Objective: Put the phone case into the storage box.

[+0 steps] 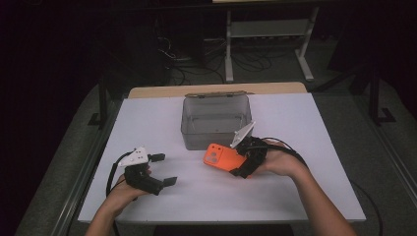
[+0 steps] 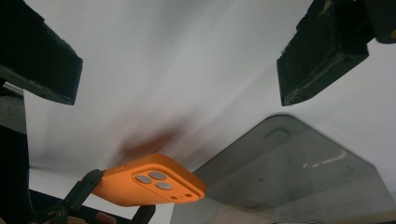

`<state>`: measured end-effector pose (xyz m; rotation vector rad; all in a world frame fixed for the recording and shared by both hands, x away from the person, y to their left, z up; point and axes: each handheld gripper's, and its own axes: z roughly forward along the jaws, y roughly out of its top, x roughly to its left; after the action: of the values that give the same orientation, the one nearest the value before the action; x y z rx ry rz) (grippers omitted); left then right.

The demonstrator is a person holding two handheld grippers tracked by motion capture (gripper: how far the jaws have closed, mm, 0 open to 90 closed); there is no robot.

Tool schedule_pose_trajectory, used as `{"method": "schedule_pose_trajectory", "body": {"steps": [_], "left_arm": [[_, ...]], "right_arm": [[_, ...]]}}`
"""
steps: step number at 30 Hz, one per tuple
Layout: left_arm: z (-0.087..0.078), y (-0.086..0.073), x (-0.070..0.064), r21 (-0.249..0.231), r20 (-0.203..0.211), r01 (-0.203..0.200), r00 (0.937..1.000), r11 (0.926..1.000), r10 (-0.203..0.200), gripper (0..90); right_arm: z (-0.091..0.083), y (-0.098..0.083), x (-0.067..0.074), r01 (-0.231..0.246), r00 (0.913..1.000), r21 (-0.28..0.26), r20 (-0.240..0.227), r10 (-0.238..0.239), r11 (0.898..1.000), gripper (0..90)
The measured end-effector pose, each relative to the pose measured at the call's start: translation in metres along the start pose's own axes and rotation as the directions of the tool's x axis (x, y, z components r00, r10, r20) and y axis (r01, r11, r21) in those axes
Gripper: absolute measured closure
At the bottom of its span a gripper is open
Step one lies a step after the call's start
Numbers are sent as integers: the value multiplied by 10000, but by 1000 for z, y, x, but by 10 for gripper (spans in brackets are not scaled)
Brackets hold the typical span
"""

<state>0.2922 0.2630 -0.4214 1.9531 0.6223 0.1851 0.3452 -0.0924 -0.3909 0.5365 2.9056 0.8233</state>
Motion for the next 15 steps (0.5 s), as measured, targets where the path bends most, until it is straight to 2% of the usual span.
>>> {"method": "schedule_pose_trajectory", "body": {"steps": [15], "left_arm": [[2,-1,0,-27,-117,-100,9999,9999,100,0]], "right_arm": [[6,13,2,202,9998,-24,-89,-202,9998,159]]}}
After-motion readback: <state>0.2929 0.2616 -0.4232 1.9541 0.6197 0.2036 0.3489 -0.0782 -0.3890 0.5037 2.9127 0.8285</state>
